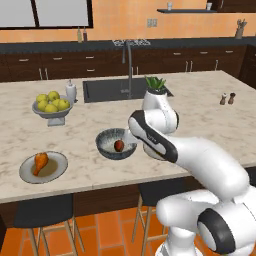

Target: Pick the chicken drumstick and bell pepper from their plates and place them in the bowl. Then put the bowl in the fridge.

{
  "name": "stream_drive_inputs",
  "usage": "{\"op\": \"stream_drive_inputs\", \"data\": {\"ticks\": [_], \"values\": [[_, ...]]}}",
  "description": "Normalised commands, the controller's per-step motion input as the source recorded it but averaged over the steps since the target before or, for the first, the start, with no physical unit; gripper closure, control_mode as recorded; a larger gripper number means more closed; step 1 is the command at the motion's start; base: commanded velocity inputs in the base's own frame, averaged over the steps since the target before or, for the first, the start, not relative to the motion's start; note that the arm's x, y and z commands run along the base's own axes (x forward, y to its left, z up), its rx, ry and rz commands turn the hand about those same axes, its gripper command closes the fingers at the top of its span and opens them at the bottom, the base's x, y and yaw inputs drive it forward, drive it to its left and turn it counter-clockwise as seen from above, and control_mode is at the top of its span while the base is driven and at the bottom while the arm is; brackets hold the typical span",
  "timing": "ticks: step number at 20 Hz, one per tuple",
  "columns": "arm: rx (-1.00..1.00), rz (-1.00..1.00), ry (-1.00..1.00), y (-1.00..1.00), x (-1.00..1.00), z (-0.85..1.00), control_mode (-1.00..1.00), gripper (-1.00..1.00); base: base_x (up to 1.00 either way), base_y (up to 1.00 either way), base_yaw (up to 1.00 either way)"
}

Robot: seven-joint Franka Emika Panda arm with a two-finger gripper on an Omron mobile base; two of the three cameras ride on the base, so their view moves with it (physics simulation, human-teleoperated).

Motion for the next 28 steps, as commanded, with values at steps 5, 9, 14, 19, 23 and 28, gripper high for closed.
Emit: {"op": "stream_drive_inputs", "data": {"ticks": [5,9,14,19,23,28], "values": [[0.00,-0.04,-0.12,-0.03,-0.94,0.48,-1.00,-1.00,0.00,0.00,0.00],[0.00,-0.01,-0.01,0.00,-0.22,0.02,1.00,-1.00,-0.33,0.41,-0.01],[0.00,0.00,0.00,0.00,0.00,0.00,1.00,-1.00,-0.24,0.99,0.00],[0.00,0.00,0.00,0.00,0.00,0.00,1.00,-1.00,-0.08,0.90,-0.01],[0.00,0.00,0.00,0.00,0.00,0.00,1.00,-1.00,0.21,0.27,-0.02],[0.00,0.00,0.00,0.00,0.00,0.00,1.00,-1.00,0.69,-0.01,0.00]]}}
